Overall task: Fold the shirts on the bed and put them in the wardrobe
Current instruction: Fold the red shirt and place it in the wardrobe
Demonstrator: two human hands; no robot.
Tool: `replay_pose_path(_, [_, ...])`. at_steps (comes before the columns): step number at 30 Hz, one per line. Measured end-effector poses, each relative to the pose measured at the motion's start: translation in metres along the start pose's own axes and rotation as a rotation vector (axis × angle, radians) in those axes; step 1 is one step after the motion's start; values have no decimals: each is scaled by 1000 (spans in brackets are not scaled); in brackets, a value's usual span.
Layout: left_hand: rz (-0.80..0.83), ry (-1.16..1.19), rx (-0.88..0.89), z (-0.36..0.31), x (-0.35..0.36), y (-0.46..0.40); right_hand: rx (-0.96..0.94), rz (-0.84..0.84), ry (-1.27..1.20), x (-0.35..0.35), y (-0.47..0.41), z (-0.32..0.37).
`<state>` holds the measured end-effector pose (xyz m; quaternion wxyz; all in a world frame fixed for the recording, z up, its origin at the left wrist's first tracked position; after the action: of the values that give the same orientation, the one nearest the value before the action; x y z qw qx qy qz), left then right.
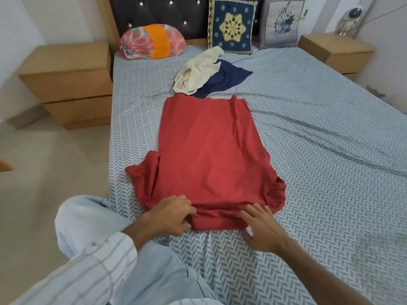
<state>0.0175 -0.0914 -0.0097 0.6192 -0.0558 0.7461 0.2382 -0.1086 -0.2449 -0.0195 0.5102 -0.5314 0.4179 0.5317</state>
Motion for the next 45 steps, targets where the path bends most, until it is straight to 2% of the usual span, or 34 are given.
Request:
replay_pose_path(3, [99, -20, -12, -19, 13, -16, 79, 94, 35, 23, -5, -6])
replay_pose_path(6, [161, 28, -64, -28, 21, -25, 152, 114, 12, 21, -14, -11])
replay_pose_path(10, [329, 324, -123, -36, 39, -21, 96, 85, -51, 3, -10, -2])
replay_pose_path(16, [423, 224, -85, -45, 63, -17, -24, 266, -142, 31, 18, 16])
replay_pose_path(18, [419, 220, -91, -46, 61, -22, 17, 174, -354, 24, 12, 4])
replay_pose_path(19, [396, 232, -93, -46, 57, -24, 78, 70, -461, 13, 8, -10])
replay_pose_path(21, [315, 244, -67, -52, 47, -33, 318, -173, -537, -6, 14, -57])
replay_pose_path(23, [213, 254, -30, -63, 36, -43, 625, -330, -497, -20, 30, -106])
replay_pose_path(25, [151, 267, -16, -77, 32, -55, 946, -379, -540, -17, 48, -150])
replay_pose_path(27, [116, 299, -9, -94, 33, -71, 1267, -333, -647, 4, 68, -185])
replay_pose_path(28, [110, 323, -10, -103, 34, -79, 1360, -307, -721, 16, 73, -195])
replay_pose_path(31, [141, 323, -33, -124, 40, -94, 1445, -285, -978, 42, 63, -207])
replay_pose_path(33, [152, 273, -23, -136, 40, -99, 1471, -328, -1158, 47, 57, -209])
replay_pose_path(35, [195, 271, -13, -143, 43, -104, 1466, -510, -1327, 39, 59, -212])
replay_pose_path(38, [300, 305, 12, -145, 50, -109, 1491, -952, -1446, 25, 97, -208])
replay_pose_path(40, [341, 281, 54, -146, 54, -113, 1556, -1078, -1588, 38, 124, -193])
replay_pose_path(42, [367, 256, 62, -146, 57, -115, 1566, -1082, -1799, 51, 129, -179])
replay_pose_path(45, [404, 231, 58, -147, 63, -118, 1598, -911, -1776, 51, 122, -190])
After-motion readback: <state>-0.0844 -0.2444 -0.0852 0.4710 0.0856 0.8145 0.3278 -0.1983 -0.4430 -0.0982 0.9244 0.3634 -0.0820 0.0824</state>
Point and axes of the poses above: each hand's wrist, its own y-axis away from the middle knuckle, its own x-axis out of the palm, z = x × y, the point moved 10 cm from there along -y, towards the middle knuckle, and after that the axes turned 7 degrees about -x, right-handed, at the moved point
